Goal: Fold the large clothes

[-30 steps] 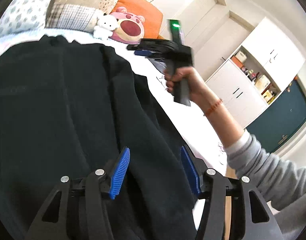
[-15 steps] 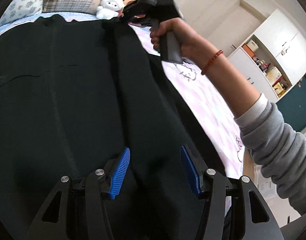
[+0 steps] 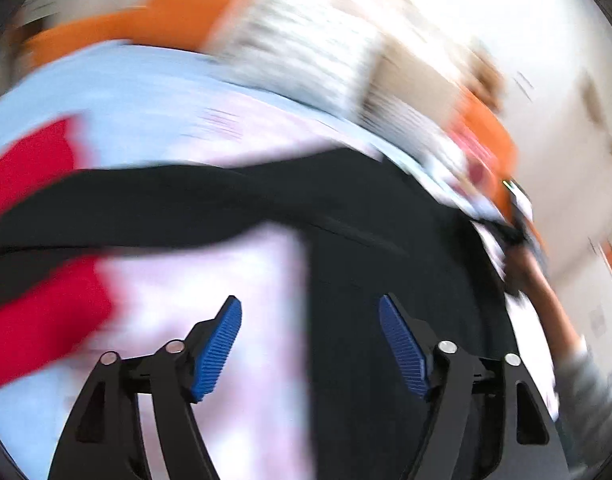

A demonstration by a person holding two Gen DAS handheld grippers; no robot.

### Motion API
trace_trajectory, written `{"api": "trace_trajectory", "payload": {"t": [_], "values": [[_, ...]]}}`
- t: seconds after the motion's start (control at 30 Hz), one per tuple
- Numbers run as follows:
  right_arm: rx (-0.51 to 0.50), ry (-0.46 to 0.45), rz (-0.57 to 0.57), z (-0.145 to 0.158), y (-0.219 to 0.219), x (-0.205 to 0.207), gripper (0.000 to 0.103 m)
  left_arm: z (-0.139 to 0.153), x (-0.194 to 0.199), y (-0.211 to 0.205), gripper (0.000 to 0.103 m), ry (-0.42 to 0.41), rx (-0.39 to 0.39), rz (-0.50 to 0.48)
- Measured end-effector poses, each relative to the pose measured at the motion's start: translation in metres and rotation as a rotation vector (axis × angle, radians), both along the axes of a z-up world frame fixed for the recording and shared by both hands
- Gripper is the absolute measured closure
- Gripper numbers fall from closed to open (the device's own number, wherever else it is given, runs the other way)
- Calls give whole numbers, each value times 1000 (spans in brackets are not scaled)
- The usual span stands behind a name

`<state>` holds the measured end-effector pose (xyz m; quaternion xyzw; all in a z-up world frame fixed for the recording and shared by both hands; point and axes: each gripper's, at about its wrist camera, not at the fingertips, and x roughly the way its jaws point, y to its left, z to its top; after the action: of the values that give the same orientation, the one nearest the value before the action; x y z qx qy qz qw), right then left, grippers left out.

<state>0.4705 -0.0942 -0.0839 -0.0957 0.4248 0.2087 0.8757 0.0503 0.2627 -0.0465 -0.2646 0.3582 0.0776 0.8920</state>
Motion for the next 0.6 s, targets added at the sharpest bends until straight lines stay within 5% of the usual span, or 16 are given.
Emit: {"api": "trace_trajectory", "payload": {"t": [0.1, 0.2, 0.27, 0.43, 0.6], "values": [[24, -65, 95, 31, 14, -44, 31, 2, -55, 70, 22, 17, 4, 209], [50, -74, 189, 49, 33, -84, 31, -14, -95, 124, 22, 40, -78, 345], [89, -55, 258, 60, 47, -111, 31, -31, -111, 151, 22, 33, -196, 382], [140, -33, 392, 81, 77, -164, 30, -64, -111, 189, 23, 45, -350, 393], [149, -38, 485, 91, 97, -197, 26, -70, -88, 197, 24, 135, -284, 392]]}}
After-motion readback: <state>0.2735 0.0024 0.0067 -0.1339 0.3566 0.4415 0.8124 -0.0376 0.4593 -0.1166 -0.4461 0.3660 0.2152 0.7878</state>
